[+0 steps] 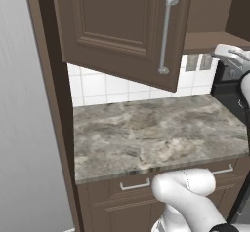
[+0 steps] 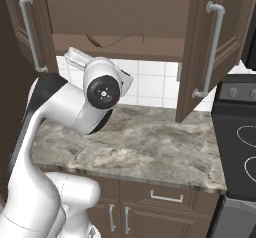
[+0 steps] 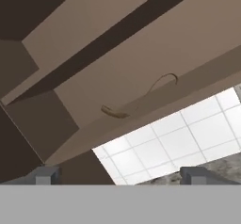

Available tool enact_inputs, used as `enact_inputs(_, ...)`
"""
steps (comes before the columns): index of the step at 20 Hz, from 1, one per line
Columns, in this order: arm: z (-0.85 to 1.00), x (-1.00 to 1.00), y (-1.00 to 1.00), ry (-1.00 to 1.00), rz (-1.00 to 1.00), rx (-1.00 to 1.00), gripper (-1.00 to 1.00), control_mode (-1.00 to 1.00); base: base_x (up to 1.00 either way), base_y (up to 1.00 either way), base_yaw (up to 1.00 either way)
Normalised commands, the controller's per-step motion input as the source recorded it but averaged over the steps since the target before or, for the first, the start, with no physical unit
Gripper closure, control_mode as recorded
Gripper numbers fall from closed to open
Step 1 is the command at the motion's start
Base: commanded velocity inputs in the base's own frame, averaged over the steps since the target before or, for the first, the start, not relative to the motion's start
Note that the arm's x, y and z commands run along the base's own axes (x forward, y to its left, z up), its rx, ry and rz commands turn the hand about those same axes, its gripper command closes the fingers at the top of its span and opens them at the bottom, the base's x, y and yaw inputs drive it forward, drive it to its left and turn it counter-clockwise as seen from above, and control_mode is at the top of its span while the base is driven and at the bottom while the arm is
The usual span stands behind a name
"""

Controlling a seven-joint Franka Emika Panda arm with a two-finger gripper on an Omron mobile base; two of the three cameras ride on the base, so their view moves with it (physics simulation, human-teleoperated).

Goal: Open the cabinet and move the ladle to the pot. Then close the cabinet.

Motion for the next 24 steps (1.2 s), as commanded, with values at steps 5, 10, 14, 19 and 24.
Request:
enact_inputs(5, 0.00, 0.56, 0.15, 0.00, 0.07, 0.06, -1.00, -1.00, 0.00, 0.00, 0.00)
enact_inputs(10, 0.00, 0.54, 0.19, 0.00, 0.11, 0.07, -1.00, -1.00, 0.00, 0.00, 0.00)
enact_inputs(14, 0.00, 0.51, 0.20, 0.00, 0.11, 0.05, -1.00, -1.00, 0.00, 0.00, 0.00)
enact_inputs(19, 0.00, 0.14, 0.41, 0.00, 0.14, 0.01, -1.00, -1.00, 0.00, 0.00, 0.00)
enact_inputs(24, 0.00, 0.00, 0.56, -0.02, 0.14, 0.00, -1.00, -1.00, 0.00, 0.00, 0.00)
